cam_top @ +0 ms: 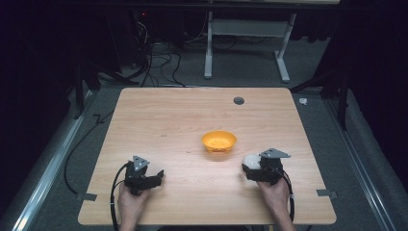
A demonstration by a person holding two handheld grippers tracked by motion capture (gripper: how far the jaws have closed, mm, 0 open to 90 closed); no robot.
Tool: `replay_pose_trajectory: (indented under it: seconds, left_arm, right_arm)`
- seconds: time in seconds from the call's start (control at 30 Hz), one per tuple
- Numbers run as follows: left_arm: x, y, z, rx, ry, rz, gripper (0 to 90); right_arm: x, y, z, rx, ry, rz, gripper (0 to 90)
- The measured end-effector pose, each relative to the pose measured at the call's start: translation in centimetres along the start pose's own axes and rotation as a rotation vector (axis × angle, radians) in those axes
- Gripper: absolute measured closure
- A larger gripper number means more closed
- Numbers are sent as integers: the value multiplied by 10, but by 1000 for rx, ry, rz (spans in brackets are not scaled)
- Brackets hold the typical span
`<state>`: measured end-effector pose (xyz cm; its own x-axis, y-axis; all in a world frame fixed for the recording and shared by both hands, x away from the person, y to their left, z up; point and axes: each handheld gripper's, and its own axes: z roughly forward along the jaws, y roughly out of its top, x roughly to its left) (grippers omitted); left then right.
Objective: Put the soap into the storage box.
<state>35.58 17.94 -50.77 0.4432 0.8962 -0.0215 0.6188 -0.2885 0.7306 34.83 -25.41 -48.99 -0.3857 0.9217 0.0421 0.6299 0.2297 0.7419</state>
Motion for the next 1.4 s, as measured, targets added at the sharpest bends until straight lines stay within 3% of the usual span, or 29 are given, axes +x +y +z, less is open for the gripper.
replay_pose_trajectory:
  seconds: [0.57,1.4]
  left_arm:
    - [0,0,0,0,0,0,189]
    - [0,0,0,0,-1,0,190]
  right_arm:
    - [-1,-3,13,28,-2,-19,195]
    - [0,-4,13,27,0,-28,232]
